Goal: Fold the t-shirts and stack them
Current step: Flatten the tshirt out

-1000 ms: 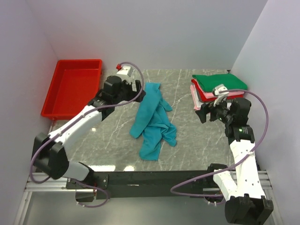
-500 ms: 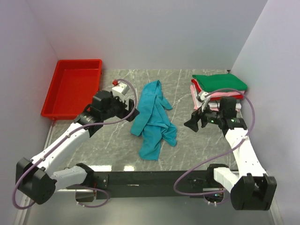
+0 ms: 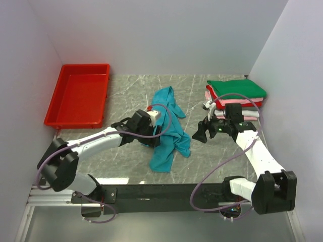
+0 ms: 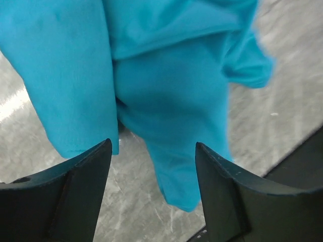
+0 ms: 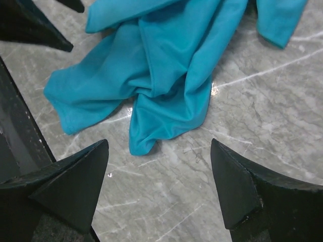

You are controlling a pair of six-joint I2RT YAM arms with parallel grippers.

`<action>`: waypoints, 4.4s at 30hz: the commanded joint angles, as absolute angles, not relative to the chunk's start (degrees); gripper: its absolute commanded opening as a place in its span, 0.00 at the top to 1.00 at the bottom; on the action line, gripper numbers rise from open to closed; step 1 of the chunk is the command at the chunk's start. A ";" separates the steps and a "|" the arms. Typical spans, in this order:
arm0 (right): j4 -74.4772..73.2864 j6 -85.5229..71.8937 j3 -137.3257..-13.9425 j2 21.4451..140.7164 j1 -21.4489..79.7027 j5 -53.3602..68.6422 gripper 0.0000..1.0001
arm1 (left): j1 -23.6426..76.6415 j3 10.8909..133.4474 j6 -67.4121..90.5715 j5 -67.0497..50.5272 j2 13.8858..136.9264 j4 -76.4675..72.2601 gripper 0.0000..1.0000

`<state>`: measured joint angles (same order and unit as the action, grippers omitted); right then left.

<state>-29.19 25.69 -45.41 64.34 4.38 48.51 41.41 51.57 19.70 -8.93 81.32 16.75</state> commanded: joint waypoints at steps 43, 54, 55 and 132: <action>-10.56 38.85 -34.54 72.22 66.00 6.70 0.28 | 46.41 49.66 27.60 14.68 81.75 15.64 1.00; -6.50 37.18 -37.26 81.65 71.72 -0.96 0.46 | 45.79 47.46 29.18 14.50 73.66 16.78 1.00; -7.37 36.92 -37.35 81.65 71.72 -0.79 0.56 | 45.27 47.37 29.09 14.50 72.17 16.87 1.00; -31.99 23.82 -67.58 84.98 0.35 28.48 0.34 | 24.00 87.41 27.43 -6.16 110.38 18.63 0.43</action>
<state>-34.98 26.76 -63.83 81.95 1.45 28.99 24.05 80.25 30.81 -10.28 106.94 14.79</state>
